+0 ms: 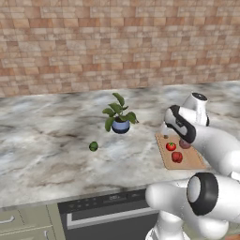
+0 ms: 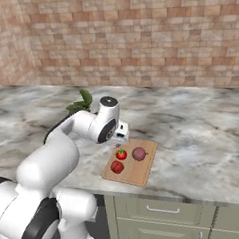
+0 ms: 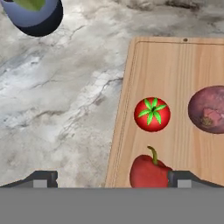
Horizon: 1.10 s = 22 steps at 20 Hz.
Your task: Place the avocado, onion, tomato, and bell pepper on the cutting board.
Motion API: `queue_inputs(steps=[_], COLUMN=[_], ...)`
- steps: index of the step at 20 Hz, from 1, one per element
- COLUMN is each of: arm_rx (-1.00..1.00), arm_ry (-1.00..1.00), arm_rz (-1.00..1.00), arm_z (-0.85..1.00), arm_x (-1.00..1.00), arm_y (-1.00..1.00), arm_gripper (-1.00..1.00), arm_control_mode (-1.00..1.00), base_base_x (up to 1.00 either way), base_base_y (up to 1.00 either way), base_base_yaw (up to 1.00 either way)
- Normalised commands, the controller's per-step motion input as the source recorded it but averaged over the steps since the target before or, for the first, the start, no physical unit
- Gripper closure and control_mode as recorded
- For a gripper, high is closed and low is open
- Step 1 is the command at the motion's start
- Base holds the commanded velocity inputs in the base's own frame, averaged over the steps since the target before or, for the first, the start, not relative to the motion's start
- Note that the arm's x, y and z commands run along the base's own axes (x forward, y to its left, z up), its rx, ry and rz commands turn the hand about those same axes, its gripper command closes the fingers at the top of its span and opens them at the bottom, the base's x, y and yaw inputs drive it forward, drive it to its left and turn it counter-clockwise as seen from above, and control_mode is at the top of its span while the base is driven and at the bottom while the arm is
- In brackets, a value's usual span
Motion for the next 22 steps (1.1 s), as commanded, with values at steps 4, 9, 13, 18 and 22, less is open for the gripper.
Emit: queue_inputs(steps=[4, 9, 13, 18, 22], arm_rx=[-0.01, -0.06, -0.12, -0.09, -0.03], arm_ry=[0.00, 0.00, 0.00, 0.00, 0.03], arm_rz=[0.11, 0.12, 0.10, 0.06, 0.09], arm_z=[0.29, 0.05, -0.02, -0.05, 0.00], arm_x=[-0.03, -0.04, -0.13, -0.03, 0.00], arm_y=[0.75, 0.83, 0.96, 1.00, 0.91], arm_gripper=[-1.00, -1.00, -1.00, -1.00, -1.00], arm_control_mode=[-1.00, -1.00, -1.00, -1.00, -1.00], base_base_x=[0.00, 0.00, 0.00, 0.00, 0.00], base_base_y=[0.00, 0.00, 0.00, 0.00, 0.00], base_base_yaw=[0.00, 0.00, 0.00, 0.00, 0.00])
